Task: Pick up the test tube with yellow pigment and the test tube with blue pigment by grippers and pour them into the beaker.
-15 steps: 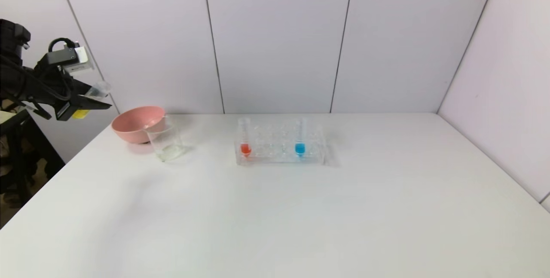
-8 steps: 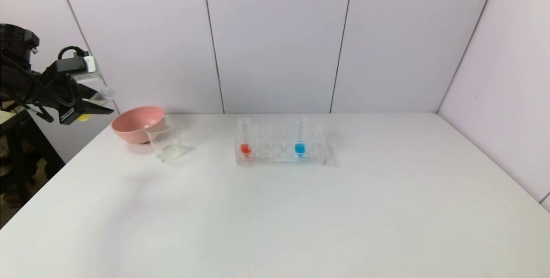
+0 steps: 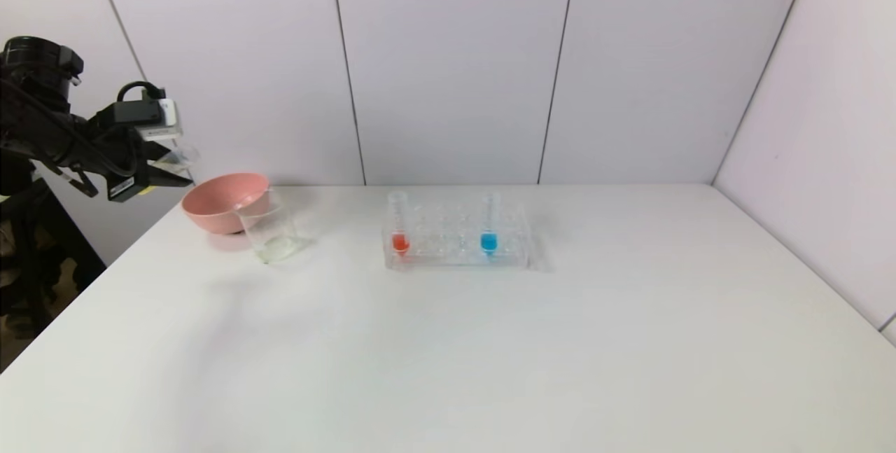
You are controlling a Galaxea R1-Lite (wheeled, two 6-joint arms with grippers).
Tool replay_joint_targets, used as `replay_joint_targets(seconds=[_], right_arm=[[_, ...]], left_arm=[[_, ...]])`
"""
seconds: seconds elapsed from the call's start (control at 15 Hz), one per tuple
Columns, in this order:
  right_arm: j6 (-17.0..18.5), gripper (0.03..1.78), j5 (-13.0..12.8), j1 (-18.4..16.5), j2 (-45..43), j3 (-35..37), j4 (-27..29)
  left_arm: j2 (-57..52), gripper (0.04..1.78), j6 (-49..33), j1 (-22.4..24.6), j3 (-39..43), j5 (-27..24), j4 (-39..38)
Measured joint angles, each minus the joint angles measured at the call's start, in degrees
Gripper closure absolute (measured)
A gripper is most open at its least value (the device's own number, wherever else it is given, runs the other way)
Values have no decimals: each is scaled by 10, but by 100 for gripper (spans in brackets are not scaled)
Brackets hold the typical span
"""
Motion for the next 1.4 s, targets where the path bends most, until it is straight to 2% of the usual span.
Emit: replay_joint_targets(seconds=[0.4, 1.4], right_arm=[[0, 10, 0, 0, 0, 0, 0], [0, 10, 0, 0, 0, 0, 0]], left_arm=[[11, 130, 52, -17, -6, 44, -3], [25, 130, 93, -49, -8, 83, -10]])
